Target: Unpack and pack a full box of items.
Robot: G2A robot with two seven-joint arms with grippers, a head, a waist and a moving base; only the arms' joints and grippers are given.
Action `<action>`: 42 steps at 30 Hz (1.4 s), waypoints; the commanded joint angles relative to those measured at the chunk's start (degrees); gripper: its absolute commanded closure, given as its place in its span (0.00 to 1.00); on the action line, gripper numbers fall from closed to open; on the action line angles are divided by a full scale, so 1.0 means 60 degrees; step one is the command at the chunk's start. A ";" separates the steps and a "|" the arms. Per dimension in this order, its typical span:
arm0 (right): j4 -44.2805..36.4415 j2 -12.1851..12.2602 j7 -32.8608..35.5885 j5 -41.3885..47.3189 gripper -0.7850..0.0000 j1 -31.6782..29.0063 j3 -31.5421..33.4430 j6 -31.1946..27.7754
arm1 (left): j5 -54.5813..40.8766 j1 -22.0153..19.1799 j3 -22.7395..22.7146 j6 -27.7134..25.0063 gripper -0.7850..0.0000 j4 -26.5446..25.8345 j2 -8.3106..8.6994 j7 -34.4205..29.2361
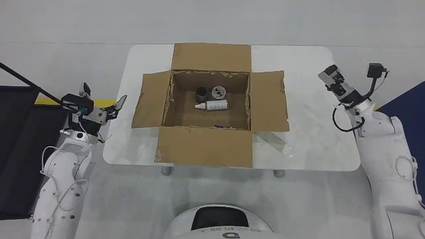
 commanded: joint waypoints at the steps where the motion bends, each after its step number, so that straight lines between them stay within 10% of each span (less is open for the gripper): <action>1: -0.0397 -0.0064 -0.0131 0.0570 0.00 -0.0021 -0.0217 0.0003 | 0.0000 0.0000 0.0000 0.0000 0.00 0.0000 0.0000 0.0000; 11: -0.1713 -0.0448 0.0144 0.1959 0.00 0.0565 -0.1945 0.0654 | 0.0000 0.0000 0.0000 0.0000 0.00 0.0000 0.0000 0.0000; 30: -0.1713 -0.0448 0.0144 0.1959 0.00 0.0565 -0.1945 0.0654 | 0.0000 0.0000 0.0000 0.0000 0.00 0.0000 0.0000 0.0000; 37: -0.0869 -0.0201 -0.0397 0.2347 0.00 -0.0033 -0.0606 0.1861 | 0.0000 0.0000 0.0000 0.0000 0.00 0.0000 0.0000 0.0000; 42: 0.0115 0.0081 0.1213 0.3110 0.00 -0.0217 0.0200 0.3276 | 0.0000 0.0000 0.0000 0.0000 0.00 0.0000 0.0000 0.0000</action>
